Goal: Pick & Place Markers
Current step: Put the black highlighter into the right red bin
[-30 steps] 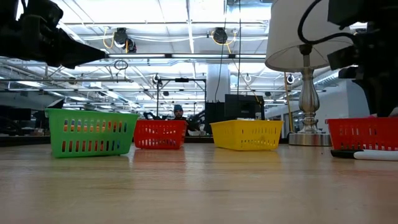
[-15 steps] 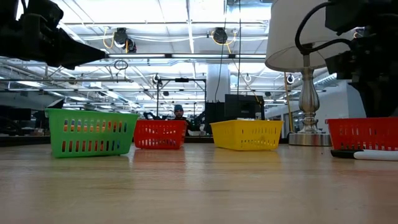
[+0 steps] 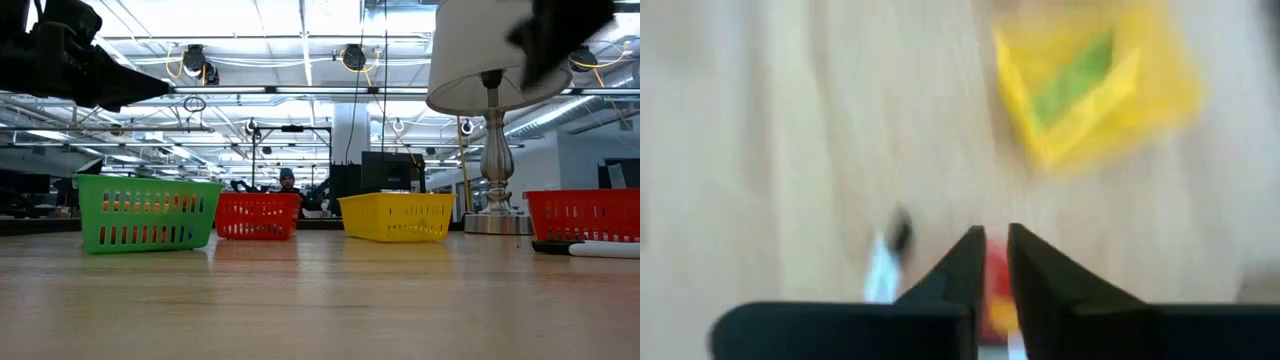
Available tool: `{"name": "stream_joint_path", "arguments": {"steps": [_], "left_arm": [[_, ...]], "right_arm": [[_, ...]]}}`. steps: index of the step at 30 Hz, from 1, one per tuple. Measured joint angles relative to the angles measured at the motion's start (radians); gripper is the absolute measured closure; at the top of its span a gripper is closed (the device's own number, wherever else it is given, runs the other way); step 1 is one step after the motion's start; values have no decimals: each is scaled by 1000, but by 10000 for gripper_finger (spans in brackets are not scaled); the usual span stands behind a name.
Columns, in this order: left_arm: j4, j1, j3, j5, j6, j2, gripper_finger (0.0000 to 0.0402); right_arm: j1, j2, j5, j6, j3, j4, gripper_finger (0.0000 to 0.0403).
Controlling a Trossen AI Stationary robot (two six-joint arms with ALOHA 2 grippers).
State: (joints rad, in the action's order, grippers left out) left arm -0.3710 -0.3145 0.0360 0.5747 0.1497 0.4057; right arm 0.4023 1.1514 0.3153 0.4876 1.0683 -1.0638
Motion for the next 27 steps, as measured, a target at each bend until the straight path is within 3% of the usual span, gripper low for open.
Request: {"name": "stream_joint_path", "arguments": {"steps": [5,10,18,27], "left_arm": [[0,0,0,0,-7,0,357],[-16,0,0,0,-54,0,357],[-52,0,0,-5,-77,0,357],[-51,0,4,-15,-19,0,357]], "right_arm": [[160,-1,209,-155,100,298,399],[294,-2,235,-410,42,693,390],[375,-1,234,-514,-249,1161,400],[376,-7,247,-633,-681,1870,402]]}}
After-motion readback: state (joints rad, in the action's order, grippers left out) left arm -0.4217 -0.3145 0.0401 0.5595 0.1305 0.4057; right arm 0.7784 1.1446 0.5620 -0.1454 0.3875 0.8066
